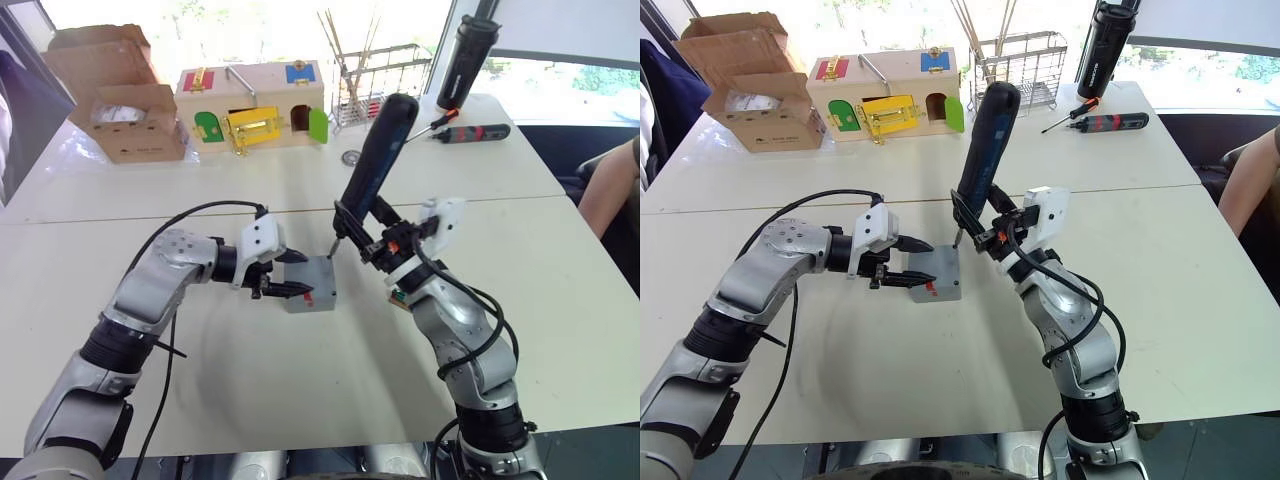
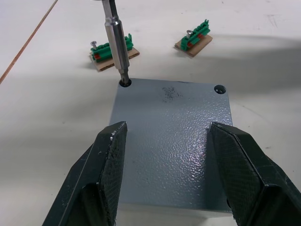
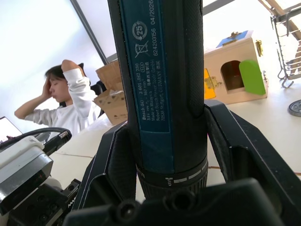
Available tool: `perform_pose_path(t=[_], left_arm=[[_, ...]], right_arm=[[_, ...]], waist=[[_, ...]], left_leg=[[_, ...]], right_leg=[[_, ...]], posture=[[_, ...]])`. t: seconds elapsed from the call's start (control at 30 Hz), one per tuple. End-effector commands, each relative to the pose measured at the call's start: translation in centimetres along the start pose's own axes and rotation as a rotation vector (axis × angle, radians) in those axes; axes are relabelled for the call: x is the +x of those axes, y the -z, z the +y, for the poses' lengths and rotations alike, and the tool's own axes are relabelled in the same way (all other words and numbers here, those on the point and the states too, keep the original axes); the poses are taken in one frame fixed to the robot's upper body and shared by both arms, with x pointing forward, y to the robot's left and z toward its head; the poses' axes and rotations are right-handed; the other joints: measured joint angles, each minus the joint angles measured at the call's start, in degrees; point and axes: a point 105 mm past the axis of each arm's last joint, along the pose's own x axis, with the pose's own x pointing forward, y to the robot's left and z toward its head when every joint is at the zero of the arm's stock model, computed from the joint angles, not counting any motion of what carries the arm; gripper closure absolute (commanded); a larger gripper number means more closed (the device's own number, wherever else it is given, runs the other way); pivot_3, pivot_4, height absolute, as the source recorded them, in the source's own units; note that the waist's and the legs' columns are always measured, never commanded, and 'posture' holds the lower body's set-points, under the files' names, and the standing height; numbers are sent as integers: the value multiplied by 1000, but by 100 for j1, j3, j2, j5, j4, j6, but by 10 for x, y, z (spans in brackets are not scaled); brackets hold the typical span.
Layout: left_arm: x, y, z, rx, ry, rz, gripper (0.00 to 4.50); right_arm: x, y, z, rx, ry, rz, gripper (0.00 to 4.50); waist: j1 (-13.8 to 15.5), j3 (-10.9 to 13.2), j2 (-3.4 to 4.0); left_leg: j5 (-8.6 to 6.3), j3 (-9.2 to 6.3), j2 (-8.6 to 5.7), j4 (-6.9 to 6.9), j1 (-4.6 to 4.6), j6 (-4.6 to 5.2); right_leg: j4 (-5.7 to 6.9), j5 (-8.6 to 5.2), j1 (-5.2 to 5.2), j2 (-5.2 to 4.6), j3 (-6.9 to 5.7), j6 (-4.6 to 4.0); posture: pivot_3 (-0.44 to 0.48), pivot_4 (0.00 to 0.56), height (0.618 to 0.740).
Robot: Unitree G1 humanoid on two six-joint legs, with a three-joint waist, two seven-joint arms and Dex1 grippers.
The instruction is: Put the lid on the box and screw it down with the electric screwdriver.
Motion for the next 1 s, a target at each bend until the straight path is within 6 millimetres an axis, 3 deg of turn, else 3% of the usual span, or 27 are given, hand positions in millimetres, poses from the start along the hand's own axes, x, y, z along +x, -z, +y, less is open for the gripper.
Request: perform_pose_path(t=[0.03, 0.2, 0.6, 0.77, 1.0], left_arm=[[4, 21, -5, -56, 14, 74, 1669], [5, 20, -6, -54, 18, 75, 1669], [6, 31, -13, -50, 40, 122, 1669], [7, 36, -16, -59, 44, 132, 1669], [8, 37, -15, -71, 41, 130, 1669]], right_arm=[[2, -17, 8, -9, -28, -85, 2611], [3, -7, 9, -58, -48, -49, 2611], [2, 27, 38, -60, -205, 118, 2611], [-1, 38, 41, -23, -206, 151, 2611], [0, 50, 39, -32, -214, 196, 2611]], waist=[[0, 0, 0], [-1, 0, 0], [-7, -63, -6], [-12, -121, -27], [-13, -174, -32]], left_leg=[[0, 0, 0, 0, 0, 0], [0, 0, 0, 0, 2, 0], [-3, -2, 1, -8, 21, 4], [-14, 3, 1, -74, 119, 23], [-22, -3, 6, -85, 136, 35]], right_leg=[[0, 0, 0, 0, 0, 0], [0, 0, 1, 0, 0, 0], [-1, 0, 18, 1, 0, 0], [-24, -2, 83, -1, 7, -3], [-24, -4, 82, 2, 10, -8]], posture=[[0, 150, 740], [0, 150, 740], [0, 150, 740], [0, 150, 740], [0, 150, 740]])
